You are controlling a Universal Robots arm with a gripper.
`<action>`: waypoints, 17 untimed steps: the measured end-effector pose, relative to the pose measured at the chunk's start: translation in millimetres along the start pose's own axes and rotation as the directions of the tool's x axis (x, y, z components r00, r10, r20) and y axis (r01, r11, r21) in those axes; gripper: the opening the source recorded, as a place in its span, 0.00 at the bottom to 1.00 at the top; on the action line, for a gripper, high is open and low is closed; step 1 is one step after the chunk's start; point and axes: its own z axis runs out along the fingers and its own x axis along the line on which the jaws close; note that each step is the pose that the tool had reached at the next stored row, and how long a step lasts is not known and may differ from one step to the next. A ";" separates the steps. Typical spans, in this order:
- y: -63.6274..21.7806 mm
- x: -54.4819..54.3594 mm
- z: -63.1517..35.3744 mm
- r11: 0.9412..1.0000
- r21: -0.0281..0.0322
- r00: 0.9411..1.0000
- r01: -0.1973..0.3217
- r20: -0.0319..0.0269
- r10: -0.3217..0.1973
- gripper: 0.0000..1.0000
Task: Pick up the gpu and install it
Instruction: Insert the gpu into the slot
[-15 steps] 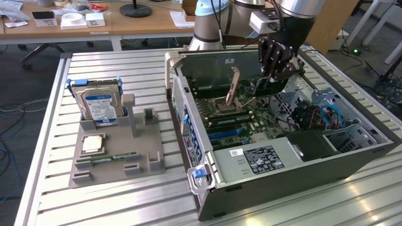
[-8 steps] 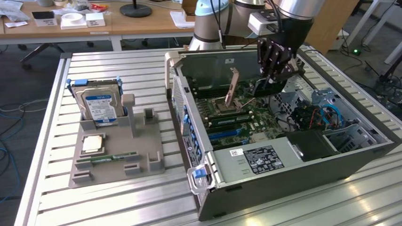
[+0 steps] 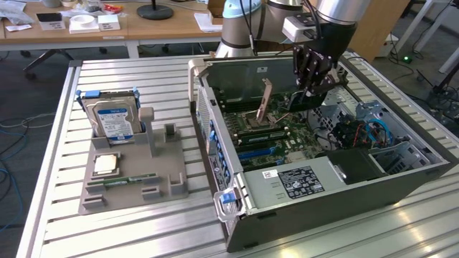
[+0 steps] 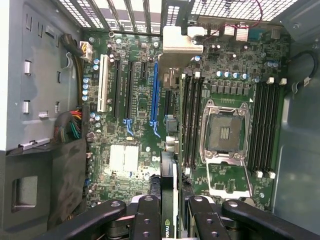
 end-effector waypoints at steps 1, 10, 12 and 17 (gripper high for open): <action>0.0 0.0 0.0 1.000 0.000 1.000 0.000 0.000 0.000 0.26; 0.2 0.0 2.2 1.000 0.000 1.000 0.000 0.000 0.000 0.26; 0.2 0.0 3.1 1.000 0.000 1.000 0.000 0.000 0.000 0.26; 0.3 0.0 4.0 1.000 0.000 1.000 0.000 0.000 0.000 0.26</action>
